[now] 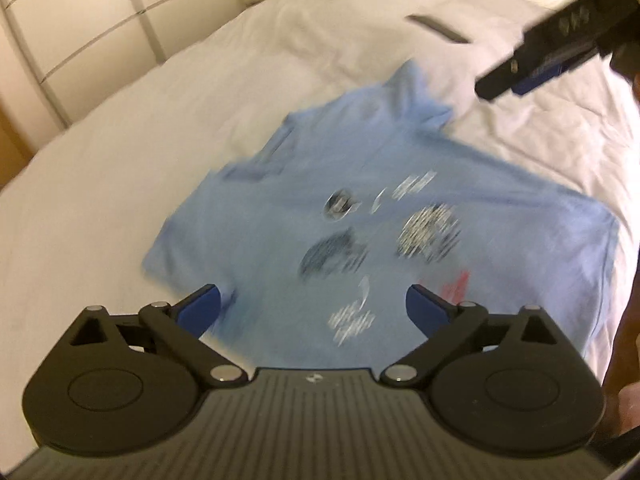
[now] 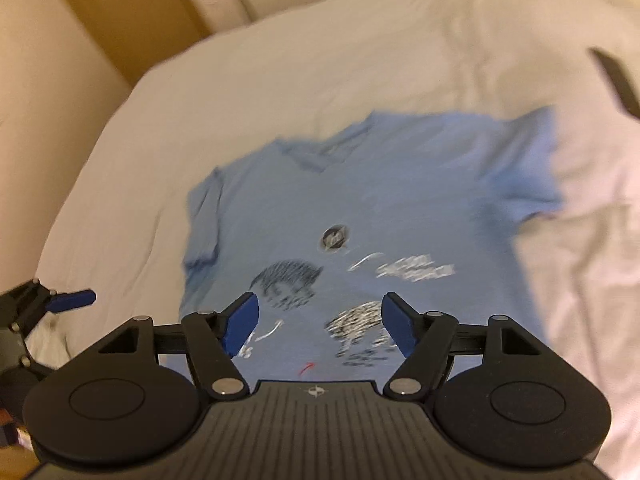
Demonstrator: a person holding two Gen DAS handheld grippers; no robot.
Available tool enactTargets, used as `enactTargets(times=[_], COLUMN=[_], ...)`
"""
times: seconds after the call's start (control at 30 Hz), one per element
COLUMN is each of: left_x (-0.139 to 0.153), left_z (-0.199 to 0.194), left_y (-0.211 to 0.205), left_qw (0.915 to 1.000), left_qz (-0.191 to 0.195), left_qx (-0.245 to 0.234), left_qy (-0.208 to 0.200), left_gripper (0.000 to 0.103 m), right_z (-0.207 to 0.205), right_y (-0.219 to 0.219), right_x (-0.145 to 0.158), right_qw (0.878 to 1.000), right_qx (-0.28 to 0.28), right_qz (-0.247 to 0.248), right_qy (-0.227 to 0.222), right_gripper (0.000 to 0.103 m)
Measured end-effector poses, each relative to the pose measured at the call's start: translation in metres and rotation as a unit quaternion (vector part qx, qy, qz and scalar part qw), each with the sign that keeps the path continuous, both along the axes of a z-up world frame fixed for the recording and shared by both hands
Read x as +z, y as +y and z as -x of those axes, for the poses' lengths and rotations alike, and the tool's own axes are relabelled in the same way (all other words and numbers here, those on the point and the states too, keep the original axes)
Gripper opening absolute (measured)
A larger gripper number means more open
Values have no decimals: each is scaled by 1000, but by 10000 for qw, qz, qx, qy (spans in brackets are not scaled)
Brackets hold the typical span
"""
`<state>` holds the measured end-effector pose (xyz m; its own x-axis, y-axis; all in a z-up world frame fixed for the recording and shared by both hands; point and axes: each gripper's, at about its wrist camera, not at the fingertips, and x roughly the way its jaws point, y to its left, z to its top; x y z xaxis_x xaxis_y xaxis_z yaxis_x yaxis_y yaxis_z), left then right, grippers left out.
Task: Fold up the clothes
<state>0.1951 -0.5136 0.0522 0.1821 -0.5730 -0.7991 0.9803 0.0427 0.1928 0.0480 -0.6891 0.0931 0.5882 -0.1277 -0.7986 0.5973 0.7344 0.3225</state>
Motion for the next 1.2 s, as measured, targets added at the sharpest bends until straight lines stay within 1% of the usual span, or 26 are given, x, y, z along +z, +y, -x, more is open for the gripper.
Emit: enactTargets(times=[0.07, 0.13, 0.2, 0.23, 0.27, 0.3, 0.33, 0.37, 0.43, 0.5, 0.53, 0.57, 0.6, 0.63, 0.67, 0.7, 0.77, 0.8, 0.9, 0.97, 1.03, 1.1, 1.13, 1.2], left_x=[7, 13, 14, 14, 14, 9, 4, -1, -13, -29, -39, -49, -57, -66, -75, -83, -101, -110, -141, -169, -194, -210, -216, -217], left_z=[20, 41, 66, 80, 93, 104, 119, 132, 162, 188, 200, 213, 219, 225, 232, 239, 252, 257, 265, 266, 263, 256, 251, 247], left_y=[-21, -40, -63, -74, -86, -98, -114, -130, -166, -199, -216, -235, -251, -266, -281, -295, -319, -330, -362, -381, -396, -401, -402, -401], left_qw=[9994, 9976, 9948, 9931, 9912, 9900, 9883, 9871, 9863, 9866, 9865, 9875, 9898, 9916, 9930, 9920, 9887, 9862, 9777, 9694, 9635, 9606, 9613, 9642], left_qz=[124, 278, 355, 392, 425, 407, 371, 358, 355, 262, 193, 58, -33, -124, -214, -297, -411, -445, -542, -742, -1010, -1173, -1171, -1051], left_qx=[-292, -591, -896, -1045, -1188, -1275, -1385, -1448, -1428, -1304, -1233, -1078, -916, -754, -604, -594, -623, -659, -790, -877, -913, -888, -873, -861], left_qy=[-127, -226, -321, -359, -398, -451, -520, -586, -748, -951, -1061, -1149, -1095, -1040, -995, -1073, -1303, -1450, -1868, -2168, -2305, -2357, -2334, -2279], left_gripper=[101, 101, 101, 100, 94, 91, 82, 77, 77, 77, 73, 65, 61, 53, 45, 43, 42, 42, 42, 42, 42, 41, 39, 21], right_z=[22, 41, 60, 68, 77, 85, 94, 103, 111, 119, 122, 123, 121, 118, 115, 111, 104, 99, 79, 64, 51, 38, 32, 18], right_y=[-6, -15, -29, -37, -47, -59, -70, -84, -117, -152, -169, -190, -214, -237, -259, -278, -314, -330, -376, -399, -414, -423, -426, -432], right_x=[17, 29, 37, 39, 40, 42, 43, 42, 36, 29, 25, 17, 6, -4, -13, -17, -23, -26, -42, -54, -66, -79, -84, -96], right_qw=[9993, 9982, 9970, 9963, 9957, 9950, 9942, 9938, 9950, 9961, 9964, 9970, 9976, 9979, 9979, 9973, 9949, 9937, 9904, 9878, 9850, 9817, 9805, 9780], right_qx=[-317, -526, -656, -726, -799, -873, -947, -973, -801, -600, -500, -307, -96, 109, 311, 504, 873, 1010, 1325, 1528, 1708, 1892, 1954, 2076], right_qz=[141, 245, 381, 438, 459, 465, 472, 482, 484, 481, 480, 468, 381, 270, 166, 136, 140, 134, 59, 10, -26, -45, -70, -151], right_qy=[-136, -172, -137, -115, -131, -161, -192, -237, -338, -440, -490, -539, -563, -579, -541, -514, -481, -476, -380, -291, -235, -193, -172, -152], right_gripper=[80, 81, 81, 81, 81, 81, 81, 81, 81, 81, 81, 81, 80, 79, 75, 68, 64, 60, 59, 59, 59, 59, 59, 59])
